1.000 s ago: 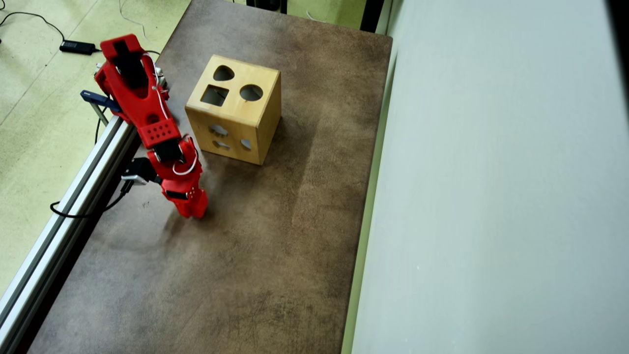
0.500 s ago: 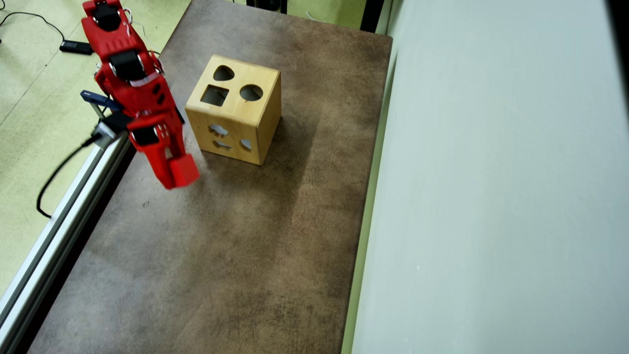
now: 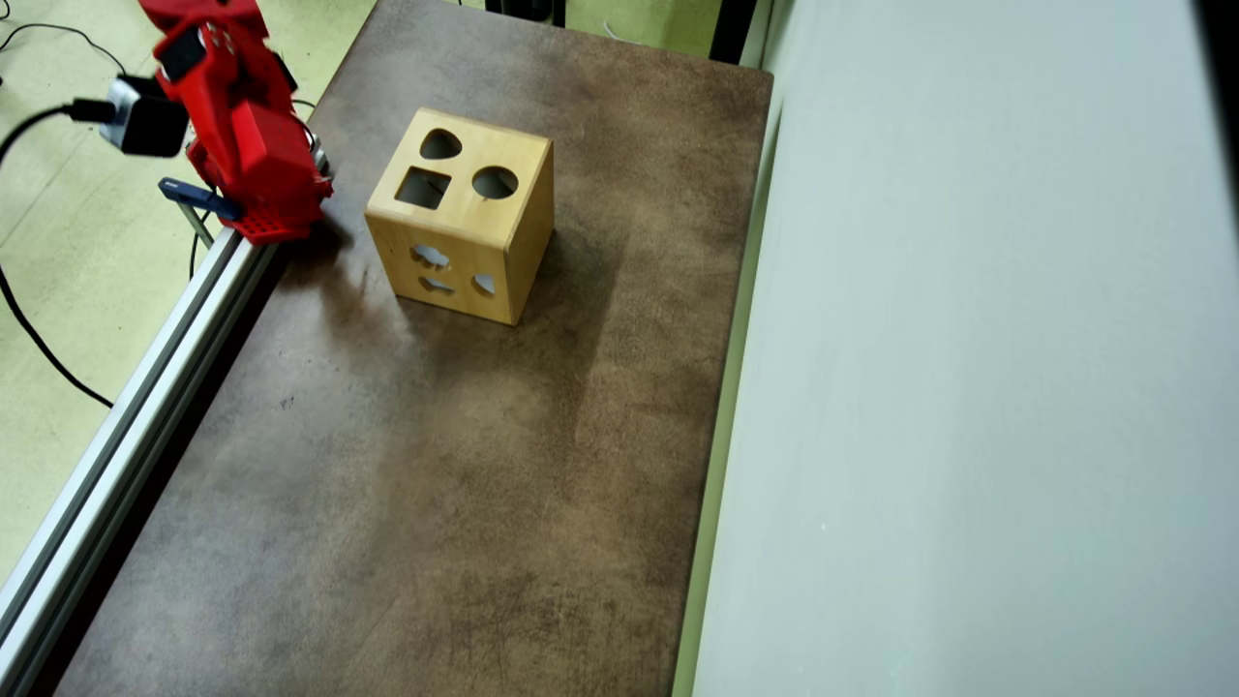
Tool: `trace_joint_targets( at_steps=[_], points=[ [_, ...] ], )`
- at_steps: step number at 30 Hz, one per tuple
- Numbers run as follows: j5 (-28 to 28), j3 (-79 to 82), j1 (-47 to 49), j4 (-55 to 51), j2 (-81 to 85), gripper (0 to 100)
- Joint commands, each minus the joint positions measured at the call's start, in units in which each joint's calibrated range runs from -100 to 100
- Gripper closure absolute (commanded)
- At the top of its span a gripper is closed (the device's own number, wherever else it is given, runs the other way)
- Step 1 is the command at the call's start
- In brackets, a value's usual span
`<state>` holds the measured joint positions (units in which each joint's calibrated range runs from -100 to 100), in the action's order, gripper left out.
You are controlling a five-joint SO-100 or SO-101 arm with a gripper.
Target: Pick and place the red cube on the square hole
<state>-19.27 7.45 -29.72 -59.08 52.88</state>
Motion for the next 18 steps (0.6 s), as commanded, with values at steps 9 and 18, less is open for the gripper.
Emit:
trace_joint_targets(
  at_steps=[9, 18],
  points=[
    [0.7, -0.3, 21.1, -2.6, 8.2, 96],
    [7.5, -0.4, 23.0, -18.5, 7.4, 96]
  ],
)
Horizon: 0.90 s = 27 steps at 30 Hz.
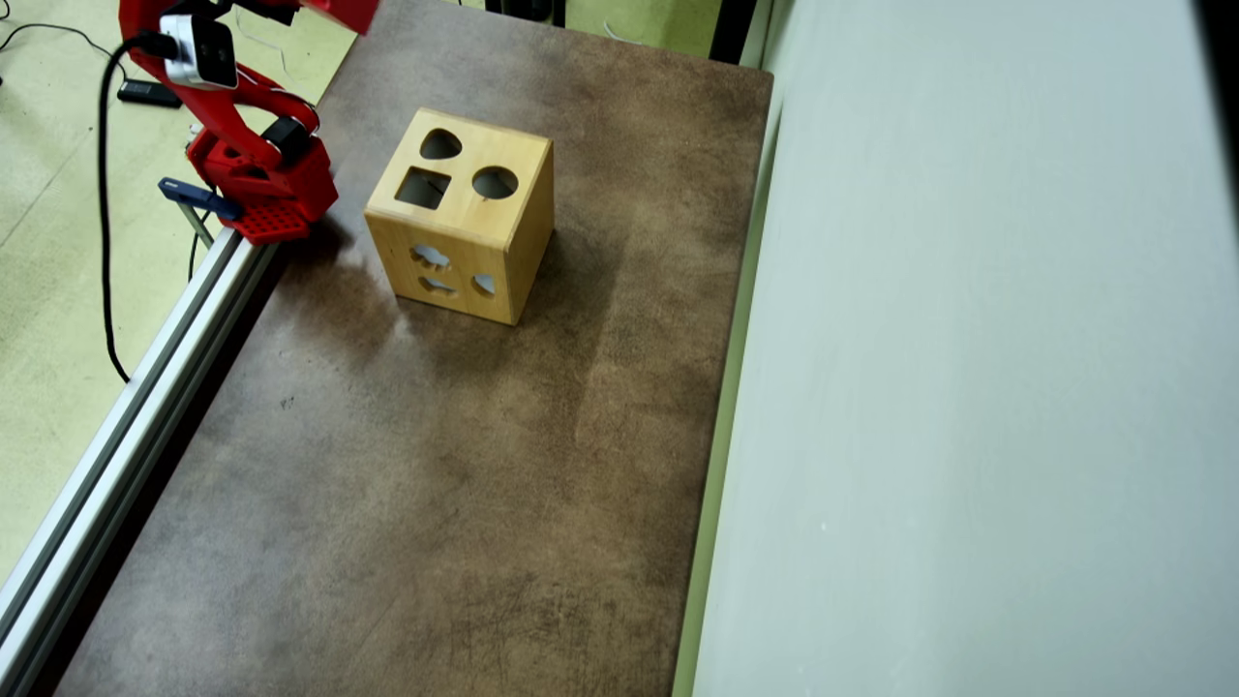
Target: Pick and place the red cube on the square hole
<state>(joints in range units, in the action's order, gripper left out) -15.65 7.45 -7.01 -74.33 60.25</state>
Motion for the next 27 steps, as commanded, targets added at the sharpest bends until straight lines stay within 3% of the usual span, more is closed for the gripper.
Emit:
trace_joint_targets(
  at_steps=[1, 12, 19, 27],
  points=[
    [5.0, -0.4, 0.3, -4.0, 0.0, 96],
    [23.5, -0.3, 0.3, -6.0, 0.0, 96],
    [25.1, 0.6, 0.2, -6.8, -0.1, 95],
    [24.8, 9.8, 0.5, -17.5, -4.5, 95]
  ],
)
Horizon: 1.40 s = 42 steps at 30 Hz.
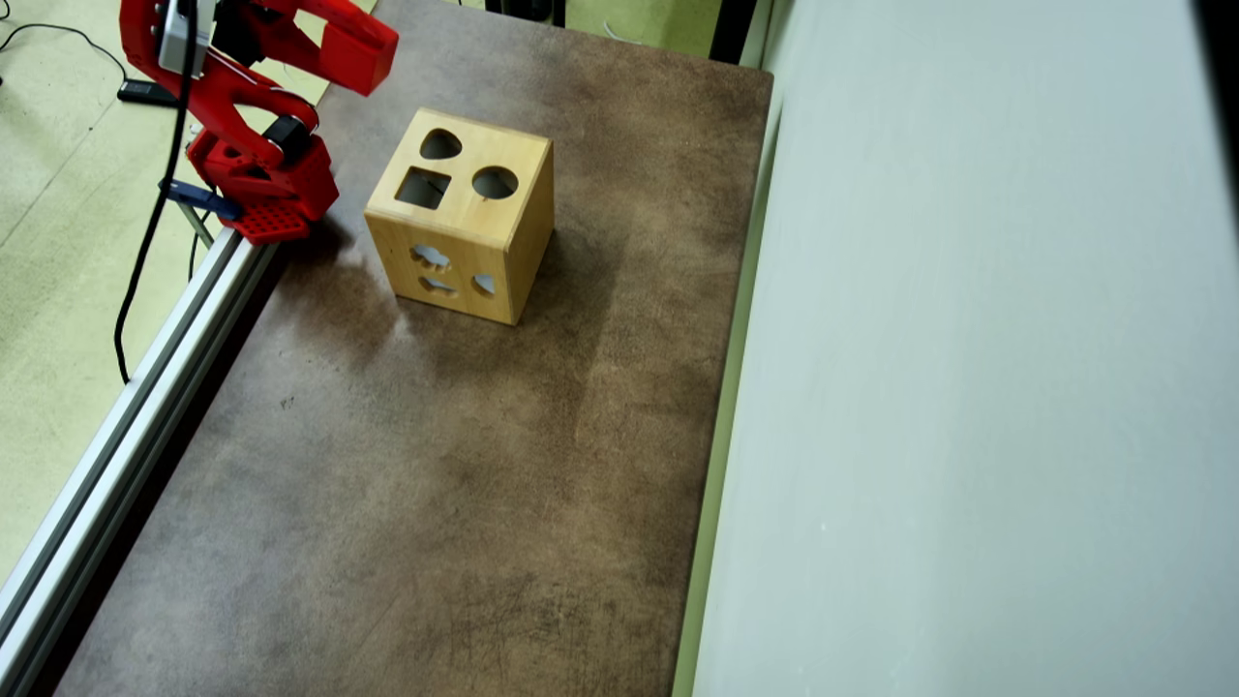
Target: Pick and place the red cube on the square hole
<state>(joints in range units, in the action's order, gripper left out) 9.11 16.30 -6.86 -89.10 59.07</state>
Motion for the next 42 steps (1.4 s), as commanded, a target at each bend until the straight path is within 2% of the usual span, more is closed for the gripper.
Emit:
trace_joint_targets(
  at_steps=[1, 9, 13, 16, 20, 24, 42],
  points=[
    [0.0, 0.7, 0.3, -3.0, -5.2, 95],
    [-0.3, -1.0, 0.3, -3.3, -14.7, 95],
    [-3.3, -8.2, 0.3, -4.2, -21.2, 95],
    [-6.1, -14.6, 1.0, -8.9, -27.2, 95],
    [-7.3, -20.9, 4.6, -9.3, -31.3, 96],
    [-8.1, -19.9, 7.0, -9.3, -31.7, 96],
    [-7.7, -8.6, 6.3, -9.3, -31.8, 96]
  ],
)
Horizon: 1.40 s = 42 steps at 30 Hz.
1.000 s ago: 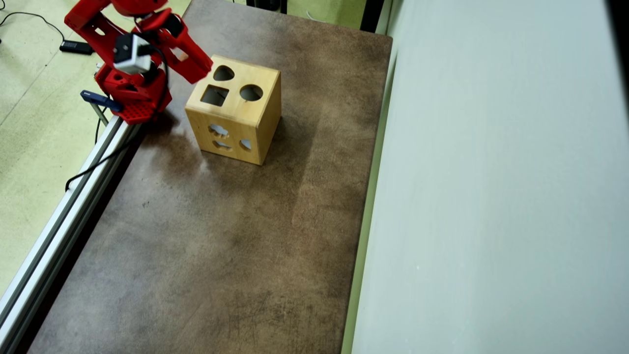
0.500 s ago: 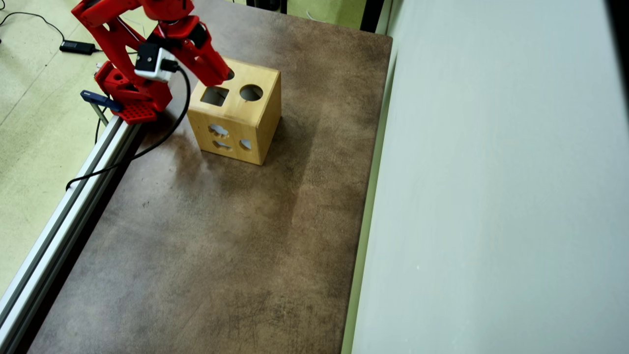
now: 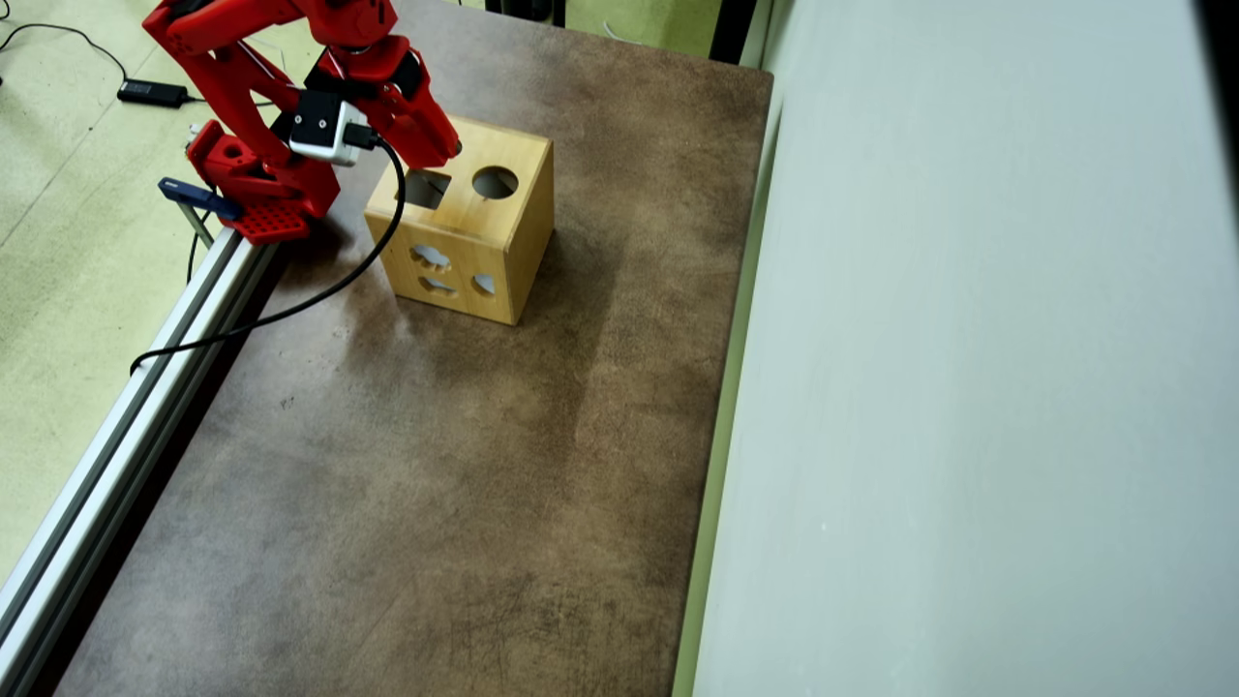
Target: Pick and place the red cube on the square hole
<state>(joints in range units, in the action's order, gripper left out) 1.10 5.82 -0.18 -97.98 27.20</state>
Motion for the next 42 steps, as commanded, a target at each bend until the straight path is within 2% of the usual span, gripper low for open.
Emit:
trace_joint_targets(
  at_steps=[1, 42],
  points=[
    [0.4, 3.0, -0.3, -0.3, 0.1, 96],
    [1.5, 7.4, -3.0, -0.3, -5.4, 96]
  ],
)
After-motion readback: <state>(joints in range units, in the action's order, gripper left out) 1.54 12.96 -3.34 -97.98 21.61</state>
